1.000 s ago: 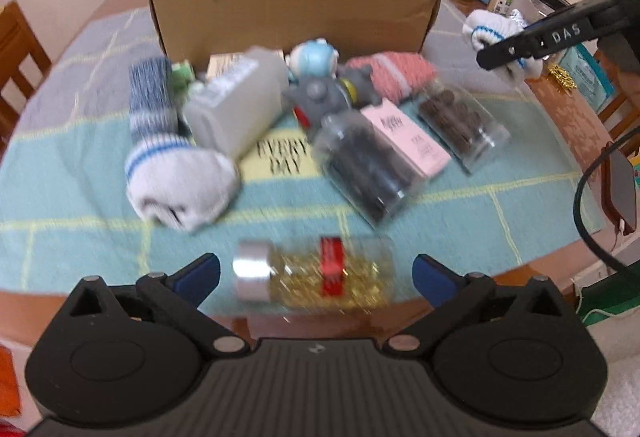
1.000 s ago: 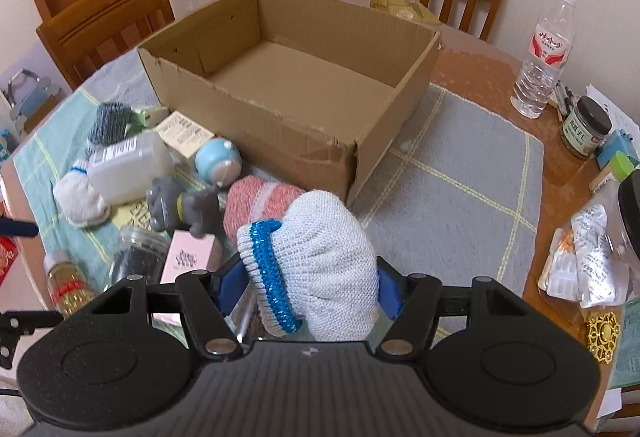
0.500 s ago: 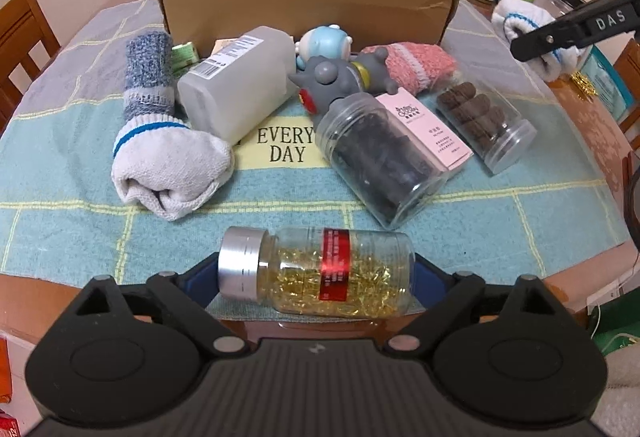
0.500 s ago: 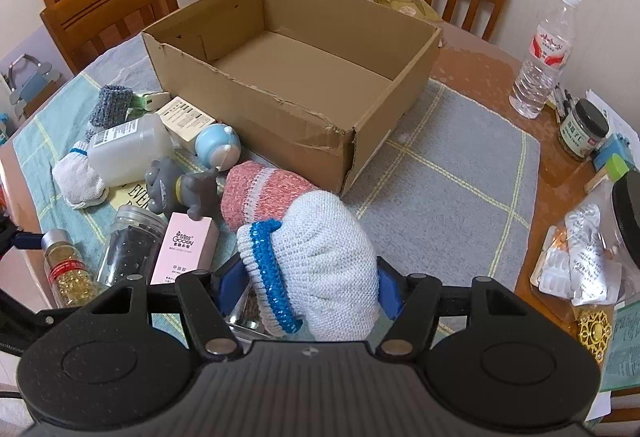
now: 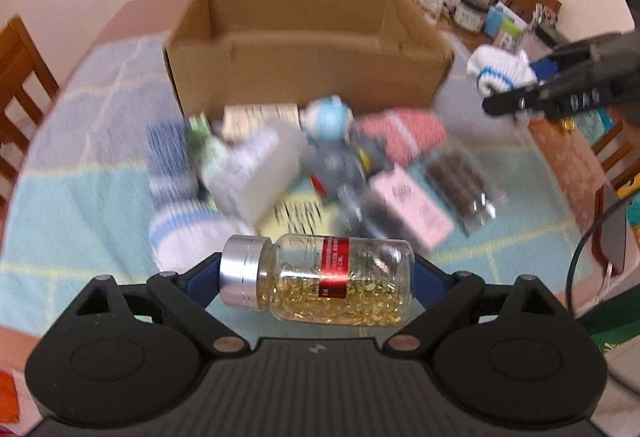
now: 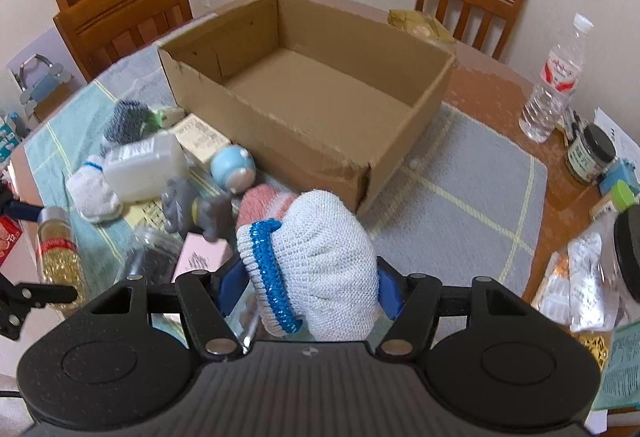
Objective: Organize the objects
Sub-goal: 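Carry the capsule jar and white sock into the cardboard box and release both, then grasp the white sock with the left tool while the right tool grasps the cookie jar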
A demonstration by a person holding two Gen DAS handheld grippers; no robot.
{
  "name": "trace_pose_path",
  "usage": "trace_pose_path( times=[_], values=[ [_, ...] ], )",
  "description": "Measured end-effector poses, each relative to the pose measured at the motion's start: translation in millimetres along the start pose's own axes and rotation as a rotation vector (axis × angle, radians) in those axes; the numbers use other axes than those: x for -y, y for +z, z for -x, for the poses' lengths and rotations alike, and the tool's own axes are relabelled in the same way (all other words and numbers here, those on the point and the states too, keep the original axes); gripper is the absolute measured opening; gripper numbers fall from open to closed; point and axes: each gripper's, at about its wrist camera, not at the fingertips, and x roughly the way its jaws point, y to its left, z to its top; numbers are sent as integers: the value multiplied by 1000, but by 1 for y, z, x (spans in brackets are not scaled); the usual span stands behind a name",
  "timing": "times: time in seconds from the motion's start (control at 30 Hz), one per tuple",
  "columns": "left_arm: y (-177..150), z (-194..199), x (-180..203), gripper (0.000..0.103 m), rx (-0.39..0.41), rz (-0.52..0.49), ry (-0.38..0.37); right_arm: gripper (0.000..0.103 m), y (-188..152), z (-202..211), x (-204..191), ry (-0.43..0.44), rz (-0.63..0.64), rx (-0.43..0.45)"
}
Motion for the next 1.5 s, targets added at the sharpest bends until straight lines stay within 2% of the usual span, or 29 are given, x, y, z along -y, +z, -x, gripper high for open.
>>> trace_pose_path(
  times=[0.3, 0.43, 0.63, 0.77, 0.9, 1.17, 1.3, 1.4, 1.5],
  values=[
    [106, 13, -22, 94, 130, -65, 35, 70, 57, 8, -7, 8, 25, 113],
    [149, -7, -30, 94, 159, -73, 31, 70, 84, -4, -4, 2, -14, 127],
    [187, -53, -38, 94, 140, -66, 28, 73, 110, -36, -1, -27, -93, 111],
    [196, -74, -47, 97, 109, -28, 26, 92, 111, -53, 2, -62, -142, 83],
    [200, -76, -55, 100, 125, -27, 35, 100, 111, -52, 7, -95, -169, 92],
    [208, -60, -56, 101, 150, -55, 72, 103, 107, -29, 12, -138, -194, 130],
    [193, -47, -54, 102, 171, -71, 73, 103, 99, -17, 2, -141, -164, 149],
    [175, -38, -53, 102, 187, -42, 110, 103, 85, -11, -5, -154, -152, 180],
    [153, -27, -54, 102, 180, -25, 60, 103, 68, -7, -8, -134, -170, 173]
  ],
)
